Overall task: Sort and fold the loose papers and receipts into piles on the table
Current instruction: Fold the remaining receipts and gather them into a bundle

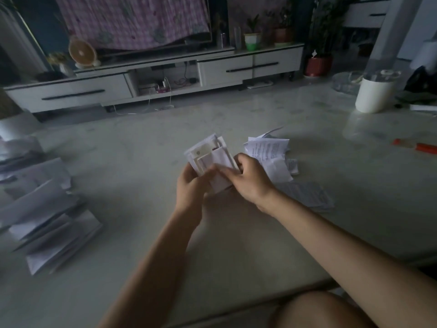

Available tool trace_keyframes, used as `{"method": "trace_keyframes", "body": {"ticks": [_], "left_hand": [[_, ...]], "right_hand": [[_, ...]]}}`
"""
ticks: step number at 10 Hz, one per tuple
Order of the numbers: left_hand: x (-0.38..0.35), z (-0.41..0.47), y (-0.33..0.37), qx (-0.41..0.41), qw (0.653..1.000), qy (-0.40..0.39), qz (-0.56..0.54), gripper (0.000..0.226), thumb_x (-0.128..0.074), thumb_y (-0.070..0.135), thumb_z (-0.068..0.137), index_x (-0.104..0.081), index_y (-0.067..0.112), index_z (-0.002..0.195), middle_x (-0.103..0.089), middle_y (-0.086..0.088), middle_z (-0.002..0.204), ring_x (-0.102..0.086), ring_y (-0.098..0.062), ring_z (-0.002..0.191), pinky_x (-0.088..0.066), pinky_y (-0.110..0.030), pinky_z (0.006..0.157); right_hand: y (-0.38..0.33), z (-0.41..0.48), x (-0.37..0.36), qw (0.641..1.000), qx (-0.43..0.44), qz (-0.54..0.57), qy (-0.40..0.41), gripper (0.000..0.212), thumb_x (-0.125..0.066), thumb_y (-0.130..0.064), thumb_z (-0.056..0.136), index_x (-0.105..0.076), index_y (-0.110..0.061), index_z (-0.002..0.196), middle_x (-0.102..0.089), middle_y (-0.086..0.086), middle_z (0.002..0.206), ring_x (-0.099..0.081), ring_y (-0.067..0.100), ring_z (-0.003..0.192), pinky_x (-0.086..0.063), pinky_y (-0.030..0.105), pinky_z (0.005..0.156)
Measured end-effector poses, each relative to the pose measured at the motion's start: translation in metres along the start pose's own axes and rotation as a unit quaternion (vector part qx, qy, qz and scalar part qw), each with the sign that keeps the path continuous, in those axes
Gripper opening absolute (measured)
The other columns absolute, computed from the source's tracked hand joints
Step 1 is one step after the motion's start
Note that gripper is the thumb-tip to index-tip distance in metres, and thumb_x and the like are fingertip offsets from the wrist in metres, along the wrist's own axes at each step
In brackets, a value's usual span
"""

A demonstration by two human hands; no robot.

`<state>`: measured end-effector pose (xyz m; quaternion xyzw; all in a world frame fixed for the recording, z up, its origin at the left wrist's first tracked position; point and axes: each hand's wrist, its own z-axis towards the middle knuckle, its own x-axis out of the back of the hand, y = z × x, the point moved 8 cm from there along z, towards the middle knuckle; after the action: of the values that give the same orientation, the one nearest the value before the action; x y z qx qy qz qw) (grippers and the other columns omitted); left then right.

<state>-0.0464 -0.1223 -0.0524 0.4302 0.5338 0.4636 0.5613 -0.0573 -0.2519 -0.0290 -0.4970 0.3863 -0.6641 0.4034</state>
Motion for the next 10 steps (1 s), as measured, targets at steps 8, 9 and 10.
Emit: {"method": "trace_keyframes", "body": {"ticks": [8,9,10], "left_hand": [[-0.05,-0.026,-0.017,0.145,0.976,-0.116,-0.114,0.014,-0.05,0.009,0.09,-0.063,0.011,0.092,-0.069,-0.005,0.077,-0.066,-0.015,0.07,-0.057,-0.029,0.068],[-0.044,-0.029,-0.017,0.157,0.975,-0.106,-0.113,0.012,-0.05,0.011,0.09,-0.062,0.012,0.09,-0.064,-0.007,0.086,-0.063,-0.016,0.079,-0.055,-0.029,0.073],[-0.038,-0.028,-0.018,0.165,0.968,-0.101,-0.158,0.012,-0.05,0.025,0.088,-0.057,0.022,0.097,-0.061,-0.001,0.102,-0.061,-0.015,0.098,-0.053,-0.031,0.088]], "right_hand": [[0.043,-0.013,0.105,0.871,-0.145,-0.411,-0.228,0.057,-0.085,-0.031,0.061,-0.056,-0.02,0.109,-0.055,-0.008,0.094,-0.054,0.013,0.089,-0.043,0.023,0.074],[0.041,-0.015,0.106,0.87,-0.145,-0.415,-0.222,0.055,-0.086,-0.031,0.06,-0.057,-0.021,0.107,-0.051,-0.011,0.087,-0.054,0.014,0.088,-0.044,0.023,0.074],[0.037,-0.015,0.107,0.872,-0.139,-0.421,-0.208,0.056,-0.086,-0.03,0.059,-0.056,-0.023,0.105,-0.051,-0.007,0.094,-0.053,0.015,0.092,-0.044,0.025,0.076]]}}
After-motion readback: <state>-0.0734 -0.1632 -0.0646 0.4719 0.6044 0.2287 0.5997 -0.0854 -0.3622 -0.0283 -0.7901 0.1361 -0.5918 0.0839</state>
